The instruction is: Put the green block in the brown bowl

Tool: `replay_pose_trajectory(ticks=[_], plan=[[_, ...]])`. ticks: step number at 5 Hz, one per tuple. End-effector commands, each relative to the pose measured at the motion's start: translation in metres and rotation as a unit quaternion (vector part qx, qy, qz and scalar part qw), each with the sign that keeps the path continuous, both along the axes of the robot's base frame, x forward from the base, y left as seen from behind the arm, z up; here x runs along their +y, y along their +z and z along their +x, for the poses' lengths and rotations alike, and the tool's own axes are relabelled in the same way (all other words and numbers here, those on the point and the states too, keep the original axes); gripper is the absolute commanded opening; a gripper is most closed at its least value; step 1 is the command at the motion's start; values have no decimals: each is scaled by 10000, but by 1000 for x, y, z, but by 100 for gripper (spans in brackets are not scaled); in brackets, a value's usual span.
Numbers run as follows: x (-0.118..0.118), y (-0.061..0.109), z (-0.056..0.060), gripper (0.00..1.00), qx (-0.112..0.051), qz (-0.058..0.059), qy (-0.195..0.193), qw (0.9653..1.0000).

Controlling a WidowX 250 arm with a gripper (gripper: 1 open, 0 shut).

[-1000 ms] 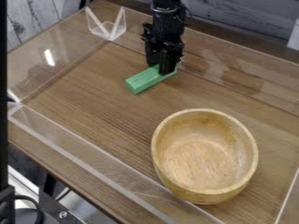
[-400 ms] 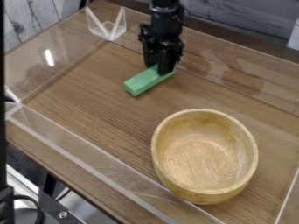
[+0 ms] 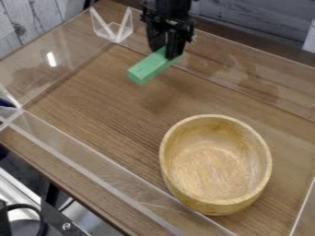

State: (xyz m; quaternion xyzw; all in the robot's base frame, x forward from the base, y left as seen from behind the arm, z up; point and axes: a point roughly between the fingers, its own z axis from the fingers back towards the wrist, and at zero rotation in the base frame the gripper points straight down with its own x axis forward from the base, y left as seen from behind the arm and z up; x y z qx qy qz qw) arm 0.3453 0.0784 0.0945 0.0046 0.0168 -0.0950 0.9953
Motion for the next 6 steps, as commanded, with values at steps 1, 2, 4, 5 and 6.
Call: replay_pose_trajectory(ticks=[1, 2, 4, 5, 6], plan=[[-20, 40, -6, 0, -480, 38, -152, 9987], [-50, 54, -15, 0, -525, -53, -384, 9979], [-108, 48, -42, 0, -423, -169, -837, 9955], [-119, 47, -51, 0, -397, -209, -910, 9948], [-128, 47, -59, 0, -366, -237, -961, 9944]])
